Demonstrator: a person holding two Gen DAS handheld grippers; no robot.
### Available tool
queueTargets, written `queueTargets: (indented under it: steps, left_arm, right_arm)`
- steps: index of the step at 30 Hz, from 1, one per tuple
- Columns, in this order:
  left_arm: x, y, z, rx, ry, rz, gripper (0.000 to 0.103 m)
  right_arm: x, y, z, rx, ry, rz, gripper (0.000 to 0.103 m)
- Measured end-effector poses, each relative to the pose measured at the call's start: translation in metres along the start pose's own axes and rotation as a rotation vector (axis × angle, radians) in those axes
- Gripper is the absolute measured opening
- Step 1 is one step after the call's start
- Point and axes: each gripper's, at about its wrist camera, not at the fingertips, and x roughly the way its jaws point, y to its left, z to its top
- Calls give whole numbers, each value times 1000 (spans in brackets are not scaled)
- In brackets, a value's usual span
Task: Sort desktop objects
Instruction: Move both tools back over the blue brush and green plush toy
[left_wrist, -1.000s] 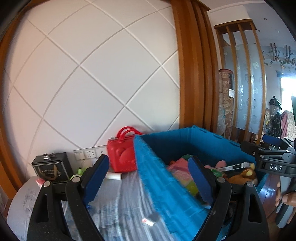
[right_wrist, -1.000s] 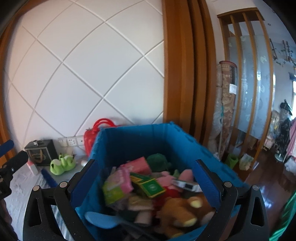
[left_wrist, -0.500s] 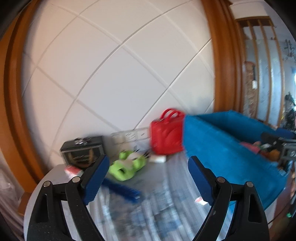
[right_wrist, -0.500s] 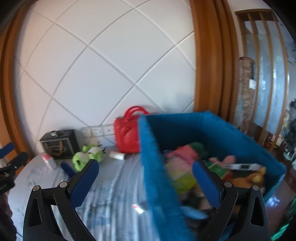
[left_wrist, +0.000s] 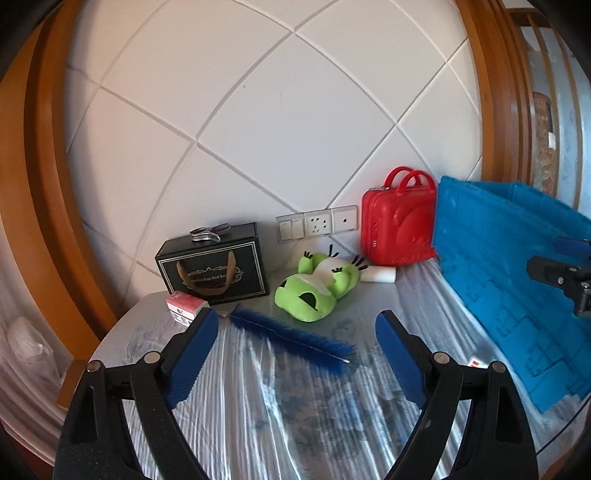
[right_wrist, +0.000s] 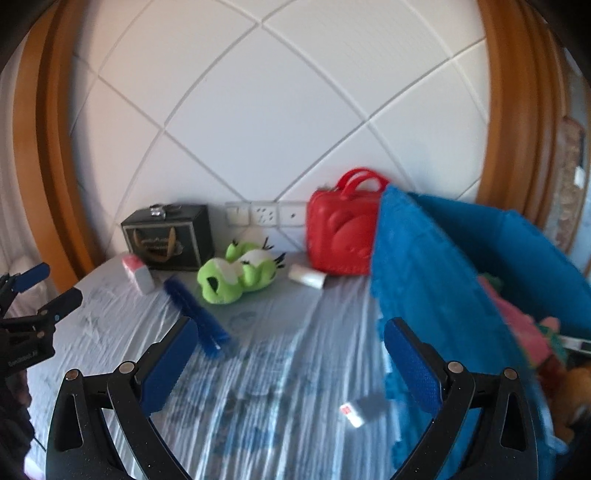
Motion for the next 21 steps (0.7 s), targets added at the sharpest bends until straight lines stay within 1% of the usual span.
queueTargets:
  steps: [2,7,9,15,21]
  left_arm:
    - [16,2,-2,-9,18,-7,88]
    - [58,1,-4,-3,47,-4,88]
    - [82,1,-7,-8,81,-3,88]
    - [147,5,-18,-36,160,0,88]
    - [214,15,-29,-57,235,26,88]
  right_arm:
    - [21,0,4,-9,20,21,102]
    - [71,3,15,-18,38,67,102]
    - [94,5,17,-23,60,87,102]
    - [174,8,8,-20,155,102,102]
    - [239,16,5,-14,197,122,102]
